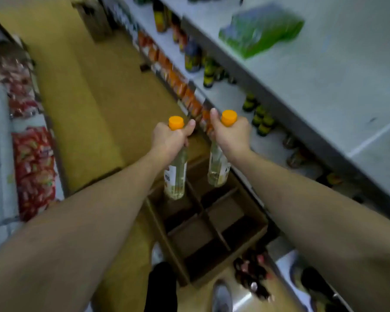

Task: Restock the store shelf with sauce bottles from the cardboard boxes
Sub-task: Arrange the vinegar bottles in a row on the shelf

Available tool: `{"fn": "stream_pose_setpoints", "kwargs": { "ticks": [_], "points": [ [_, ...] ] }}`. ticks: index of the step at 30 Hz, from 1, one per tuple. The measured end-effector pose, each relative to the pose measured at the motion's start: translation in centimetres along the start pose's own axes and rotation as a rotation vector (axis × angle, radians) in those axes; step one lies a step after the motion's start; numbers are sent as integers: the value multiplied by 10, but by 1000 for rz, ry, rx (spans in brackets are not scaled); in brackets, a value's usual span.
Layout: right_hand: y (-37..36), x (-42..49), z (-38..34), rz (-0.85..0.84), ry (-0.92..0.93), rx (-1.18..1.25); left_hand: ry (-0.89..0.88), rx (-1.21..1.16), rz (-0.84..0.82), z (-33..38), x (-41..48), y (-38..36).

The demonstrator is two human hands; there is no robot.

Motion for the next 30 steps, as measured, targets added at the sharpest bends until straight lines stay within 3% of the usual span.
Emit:
{"fn": "stream_pose_setpoints", "kwargs": {
  "ticks": [4,9,14,21,30],
  "points": [
    [91,0,-125,-20,116,13,-204,-82,46,149,-58,29],
    [198,-22,-264,54,263,133,-456,-129,-39,300,-126,53],
    [293,-52,-350,254,256,156,-662,-160,-160,412,-194,58],
    [410,-133,-377,559,254,207,-886,-129,-429,480,-292,13],
    [559,-288,-322,1041,142,107,-976,-185,-893,475,-477,-80]
  ]
}}
Point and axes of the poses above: each hand's wrist, its own x-axis towards the middle knuckle, its own y-axis out of the back of the hand, z = x × y, the point moved 1 cm from there along x, towards the middle knuckle, and after that the axes turned 2 degrees about -y, right-handed, at the moved point
